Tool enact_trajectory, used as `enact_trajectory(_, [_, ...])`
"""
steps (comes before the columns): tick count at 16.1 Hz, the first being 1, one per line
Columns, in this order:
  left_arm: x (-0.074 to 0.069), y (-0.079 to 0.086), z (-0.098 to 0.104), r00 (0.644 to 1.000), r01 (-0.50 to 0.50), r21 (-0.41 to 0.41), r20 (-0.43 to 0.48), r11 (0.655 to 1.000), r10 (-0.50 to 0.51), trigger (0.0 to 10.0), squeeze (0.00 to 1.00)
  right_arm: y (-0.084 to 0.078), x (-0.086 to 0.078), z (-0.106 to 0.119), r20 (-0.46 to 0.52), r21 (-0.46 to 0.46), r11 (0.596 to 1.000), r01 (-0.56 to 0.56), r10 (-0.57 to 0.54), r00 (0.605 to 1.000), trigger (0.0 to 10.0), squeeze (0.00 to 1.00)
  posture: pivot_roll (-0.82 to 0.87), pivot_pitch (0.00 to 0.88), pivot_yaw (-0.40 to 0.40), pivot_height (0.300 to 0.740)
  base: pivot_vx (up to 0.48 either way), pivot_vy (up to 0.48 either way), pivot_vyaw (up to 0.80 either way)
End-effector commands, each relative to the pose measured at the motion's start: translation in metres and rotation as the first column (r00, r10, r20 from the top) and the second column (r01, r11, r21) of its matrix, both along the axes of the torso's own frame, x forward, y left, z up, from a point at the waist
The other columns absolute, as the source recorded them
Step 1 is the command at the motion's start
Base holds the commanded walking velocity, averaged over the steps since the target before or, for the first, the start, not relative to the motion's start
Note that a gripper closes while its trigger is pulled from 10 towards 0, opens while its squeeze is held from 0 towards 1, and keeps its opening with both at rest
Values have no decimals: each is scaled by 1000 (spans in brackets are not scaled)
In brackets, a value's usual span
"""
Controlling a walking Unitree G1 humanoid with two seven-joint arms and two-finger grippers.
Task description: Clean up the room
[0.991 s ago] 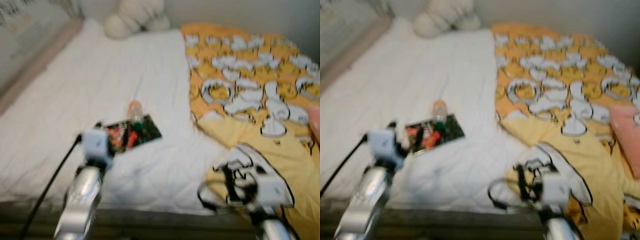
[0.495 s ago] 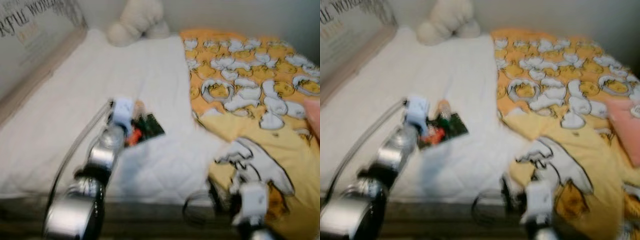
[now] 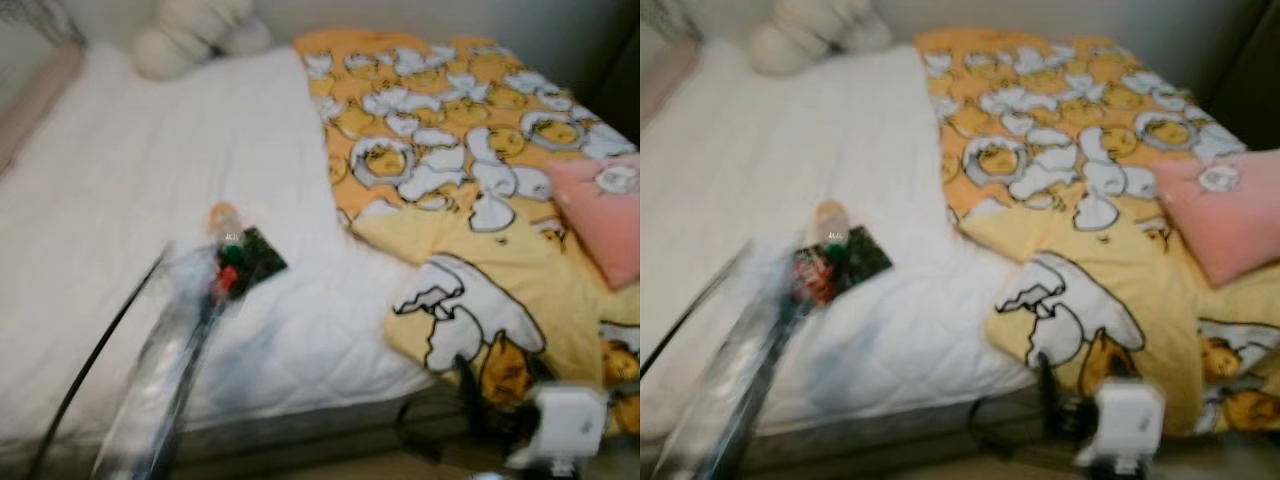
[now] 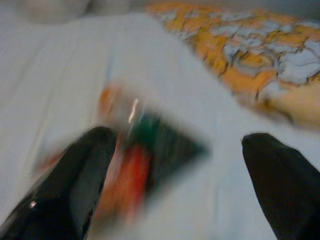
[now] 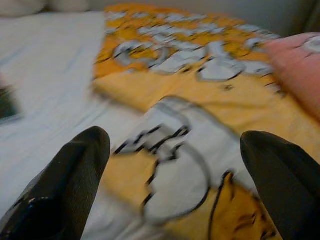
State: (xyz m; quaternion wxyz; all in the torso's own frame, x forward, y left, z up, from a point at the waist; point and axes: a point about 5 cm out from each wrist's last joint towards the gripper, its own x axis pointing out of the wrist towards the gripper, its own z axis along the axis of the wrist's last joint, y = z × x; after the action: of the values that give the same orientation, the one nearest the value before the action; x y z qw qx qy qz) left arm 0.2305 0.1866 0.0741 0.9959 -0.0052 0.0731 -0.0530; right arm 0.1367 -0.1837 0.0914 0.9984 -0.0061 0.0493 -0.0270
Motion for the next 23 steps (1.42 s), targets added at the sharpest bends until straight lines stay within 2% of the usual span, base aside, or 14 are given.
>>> enact_trajectory(1, [2, -12, 32, 993, 39, -34, 112, 999, -35, 10000, 0, -2, 8, -3, -13, 35, 999, 3, -3, 1000, 10000, 0, 38, 0, -4, 740, 0, 0, 0])
enact_trajectory(2, [-7, -19, 39, 987, 54, -45, 152, 998, -46, 10000, 0, 0, 26, -4, 8, 37, 998, -45, 45, 999, 10000, 0, 80, 0, -30, 740, 0, 0, 0])
enact_trajectory(3, [-5, -24, 42, 981, 63, -26, 188, 998, -57, 10000, 0, 1, 40, -4, 21, 32, 997, -71, 71, 997, 10000, 0, 131, 0, -66, 740, 0, 0, 0])
enact_trajectory(4, [9, -29, 34, 983, 38, 54, 179, 998, -47, 10000, 0, 6, 75, -2, 43, 31, 991, -131, 130, 991, 10000, 0, 163, 0, -94, 740, 0, 0, 469])
enact_trajectory(5, [10, -29, 34, 985, 35, 70, 168, 997, -46, 10000, 0, 7, 78, -2, 44, 28, 990, -137, 135, 990, 10000, 0, 163, 0, -94, 740, 0, 0, 469])
enact_trajectory(6, [14, -27, 32, 993, 30, 95, 115, 995, -41, 10000, 0, 7, 83, -2, 52, 40, 992, -124, 121, 991, 10000, 0, 177, 0, -102, 740, 0, 0, 456])
enact_trajectory(8, [20, -28, 42, 992, 57, 100, 106, 993, -67, 10000, 0, 13, 85, -11, 20, 46, 989, -139, 138, 990, 10000, 0, 163, 0, -85, 740, 0, 0, 0])
enact_trajectory(12, [28, -43, 43, 991, 61, 96, 109, 993, -72, 10000, 0, 10, 90, -16, 23, 38, 992, -123, 122, 992, 10000, 0, 129, 0, -54, 740, 360, 0, 0])
enact_trajectory(14, [41, -48, 49, 991, 58, 80, 119, 995, -67, 10000, 0, 11, 91, -18, 25, 38, 992, -118, 117, 993, 10000, 0, 100, 0, -32, 740, 480, 0, 0])
enact_trajectory(18, [48, -45, 46, 996, 5, 66, 89, 998, -11, 10000, 0, 10, 90, -22, 20, 35, 993, -114, 113, 993, 10000, 0, 88, 0, -24, 740, 480, 0, 0])
enact_trajectory(21, [50, -46, 45, 997, 5, 60, 76, 998, -9, 10000, 0, 10, 89, -22, 18, 30, 993, -117, 117, 993, 10000, 0, 86, 0, -27, 740, 480, 0, 0])
enact_trajectory(22, [52, -44, 43, 998, -13, 70, 66, 997, 9, 10000, 0, 9, 88, -23, 14, 27, 992, -121, 121, 993, 10000, 0, 83, 0, -28, 740, 480, 0, 0])
enact_trajectory(23, [63, -41, 43, 998, -20, 107, 56, 994, 15, 10000, 0, 9, 86, -24, 7, 23, 992, -127, 127, 992, 10000, 0, 71, 0, -31, 740, 0, 0, 0])
